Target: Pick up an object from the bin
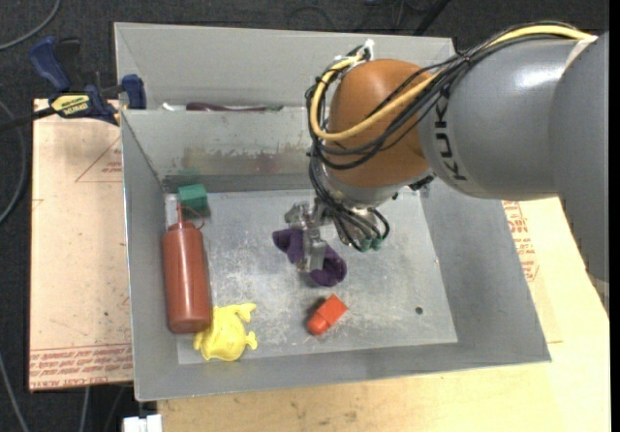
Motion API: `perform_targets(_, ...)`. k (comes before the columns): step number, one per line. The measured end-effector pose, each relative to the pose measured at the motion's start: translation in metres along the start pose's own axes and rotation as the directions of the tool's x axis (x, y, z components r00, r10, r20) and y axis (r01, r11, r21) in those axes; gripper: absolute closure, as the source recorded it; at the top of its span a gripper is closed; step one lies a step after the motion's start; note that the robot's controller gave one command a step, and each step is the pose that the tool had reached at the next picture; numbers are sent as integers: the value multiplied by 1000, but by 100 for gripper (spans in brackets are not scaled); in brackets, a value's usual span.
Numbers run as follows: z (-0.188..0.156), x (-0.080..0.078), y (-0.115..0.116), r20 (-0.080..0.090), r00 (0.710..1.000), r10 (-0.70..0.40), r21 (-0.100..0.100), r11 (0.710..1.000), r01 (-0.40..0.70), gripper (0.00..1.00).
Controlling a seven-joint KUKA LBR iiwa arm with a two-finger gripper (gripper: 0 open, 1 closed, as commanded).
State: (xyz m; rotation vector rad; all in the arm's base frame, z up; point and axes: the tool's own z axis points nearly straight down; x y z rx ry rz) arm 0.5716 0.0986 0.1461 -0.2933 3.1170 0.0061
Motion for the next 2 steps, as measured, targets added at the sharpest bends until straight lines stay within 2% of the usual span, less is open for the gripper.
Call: perform_targets(2,-22,0,0,-1,1000,0,0,1000,0,100)
